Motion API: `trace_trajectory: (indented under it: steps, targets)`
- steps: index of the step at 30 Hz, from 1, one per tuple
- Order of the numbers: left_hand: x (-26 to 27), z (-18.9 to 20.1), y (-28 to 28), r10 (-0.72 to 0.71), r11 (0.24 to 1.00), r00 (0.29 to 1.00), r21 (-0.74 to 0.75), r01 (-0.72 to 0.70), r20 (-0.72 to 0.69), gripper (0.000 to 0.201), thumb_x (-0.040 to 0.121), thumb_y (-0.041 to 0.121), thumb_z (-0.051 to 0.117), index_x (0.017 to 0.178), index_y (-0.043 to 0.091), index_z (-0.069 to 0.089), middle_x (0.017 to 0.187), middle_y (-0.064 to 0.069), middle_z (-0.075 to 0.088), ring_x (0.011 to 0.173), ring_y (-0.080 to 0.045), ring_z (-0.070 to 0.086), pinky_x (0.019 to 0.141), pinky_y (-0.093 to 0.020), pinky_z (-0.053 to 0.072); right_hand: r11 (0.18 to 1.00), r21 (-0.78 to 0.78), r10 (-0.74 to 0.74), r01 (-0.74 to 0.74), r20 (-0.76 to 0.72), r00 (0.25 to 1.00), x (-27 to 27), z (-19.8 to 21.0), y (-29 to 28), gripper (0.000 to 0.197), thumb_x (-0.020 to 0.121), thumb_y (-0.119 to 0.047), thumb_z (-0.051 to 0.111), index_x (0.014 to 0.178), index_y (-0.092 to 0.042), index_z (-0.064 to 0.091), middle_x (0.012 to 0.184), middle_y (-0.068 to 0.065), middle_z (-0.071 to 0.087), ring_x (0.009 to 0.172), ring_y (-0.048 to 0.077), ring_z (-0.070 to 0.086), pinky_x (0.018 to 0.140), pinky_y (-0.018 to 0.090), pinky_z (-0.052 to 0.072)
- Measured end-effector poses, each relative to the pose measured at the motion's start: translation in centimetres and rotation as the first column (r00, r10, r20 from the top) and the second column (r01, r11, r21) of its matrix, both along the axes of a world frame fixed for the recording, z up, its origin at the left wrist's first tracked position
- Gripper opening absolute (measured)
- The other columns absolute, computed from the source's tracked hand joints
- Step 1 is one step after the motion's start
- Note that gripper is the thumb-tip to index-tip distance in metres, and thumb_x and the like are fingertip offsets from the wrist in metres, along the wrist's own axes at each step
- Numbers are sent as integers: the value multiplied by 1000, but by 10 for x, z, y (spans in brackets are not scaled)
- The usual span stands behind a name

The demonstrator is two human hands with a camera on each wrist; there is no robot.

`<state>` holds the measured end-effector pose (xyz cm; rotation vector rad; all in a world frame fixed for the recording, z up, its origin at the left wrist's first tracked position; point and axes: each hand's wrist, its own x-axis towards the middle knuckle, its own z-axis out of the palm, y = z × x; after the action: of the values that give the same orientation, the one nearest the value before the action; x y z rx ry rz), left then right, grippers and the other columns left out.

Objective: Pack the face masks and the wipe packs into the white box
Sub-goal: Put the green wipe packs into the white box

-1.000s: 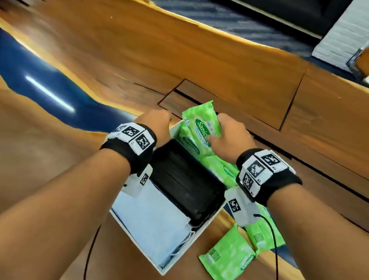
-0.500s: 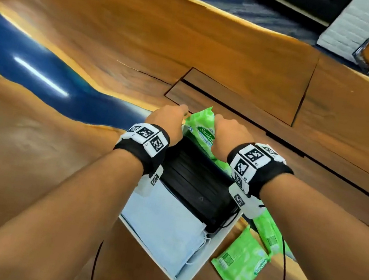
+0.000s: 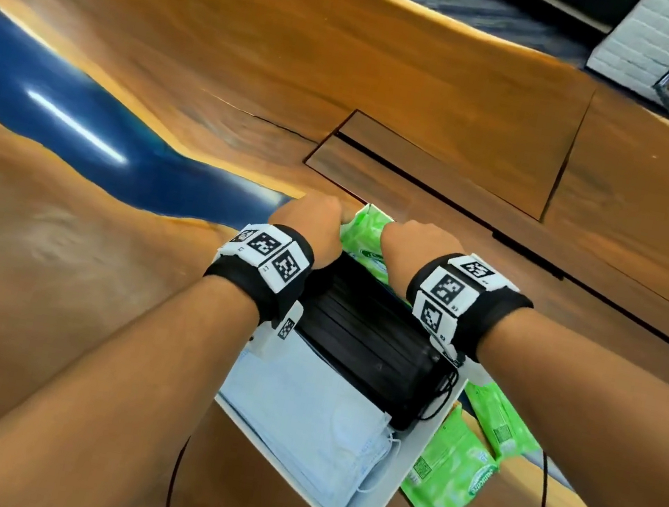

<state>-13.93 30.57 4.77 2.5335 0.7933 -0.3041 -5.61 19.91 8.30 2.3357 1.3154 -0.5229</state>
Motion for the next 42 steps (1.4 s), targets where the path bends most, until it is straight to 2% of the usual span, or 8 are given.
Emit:
trace_trajectory:
  steps: [3, 10, 20, 25, 29, 32, 38, 42]
  targets:
    - [0, -1, -3, -19, 999, 1000, 50, 19, 5, 48, 85, 3, 50, 128, 21, 62, 116, -13, 65, 104, -33, 61, 72, -35, 46, 999, 26, -22, 22, -5, 1000, 0, -11, 3, 31, 86, -9, 63, 116, -5, 55, 104, 9, 64, 93, 30, 64, 68, 34, 46]
    - [-1, 0, -5, -19, 998, 1000, 58, 18, 2, 50, 84, 2, 49, 128, 22, 62, 121, -12, 64, 109, -35, 60, 82, -39, 50, 998, 51, -34, 28, 123, 992, -4, -37, 1, 17, 90, -17, 57, 105, -11, 52, 73, -2, 50, 66, 23, 51, 59, 31, 44]
    - [-5, -2, -9, -31, 998, 1000, 57, 31, 0, 51, 86, 4, 49, 132, 23, 58, 127, -11, 60, 115, -35, 58, 86, -41, 51, 977, 201, -53, 71, -97, 994, 10, -27, 0, 14, 89, -5, 59, 103, -6, 64, 102, 15, 65, 92, 33, 64, 76, 35, 53]
    - [-9, -2, -12, -4, 999, 1000, 50, 4, -1, 56, 87, 4, 49, 137, 27, 54, 132, -8, 59, 118, -32, 57, 85, -38, 50, 966, 253, -31, 50, -80, 996, 8, -31, -5, 16, 88, -7, 55, 102, -7, 62, 94, 12, 60, 85, 31, 59, 68, 33, 46]
    - [-6, 3, -27, -46, 966, 997, 252, 60, -60, 38, 88, 4, 53, 124, 16, 59, 125, -10, 57, 116, -31, 53, 69, -37, 43, 960, 278, -12, 45, -120, 993, 10, -33, -21, 12, 87, -17, 64, 95, -10, 60, 94, 11, 62, 86, 31, 61, 69, 35, 51]
    - [11, 0, -48, -218, 912, 976, 361, 195, 23, 36, 87, 4, 55, 123, 10, 57, 129, -10, 46, 126, -28, 41, 85, -39, 45, 955, 284, -54, 83, -108, 993, 13, -39, -26, 6, 86, -10, 62, 89, -12, 56, 90, 11, 63, 76, 28, 57, 61, 32, 41]
    - [18, -36, -44, -341, 859, 924, 342, 382, -174, 67, 102, 26, 36, 157, 13, 0, 164, -5, -15, 152, -18, -5, 118, -54, 15, 942, 301, -104, 147, -156, 982, 23, -44, -28, 8, 84, -9, 59, 86, -16, 61, 90, 9, 64, 88, 31, 64, 67, 31, 48]
    - [4, -53, -53, -359, 803, 903, 416, 427, -234, 65, 103, 46, 16, 154, 18, -14, 164, -2, -15, 151, -16, -10, 117, -60, 0, 932, 347, -77, 101, -80, 994, 21, -36, -43, 12, 89, -14, 54, 99, -12, 61, 102, 13, 64, 97, 33, 62, 70, 32, 47]
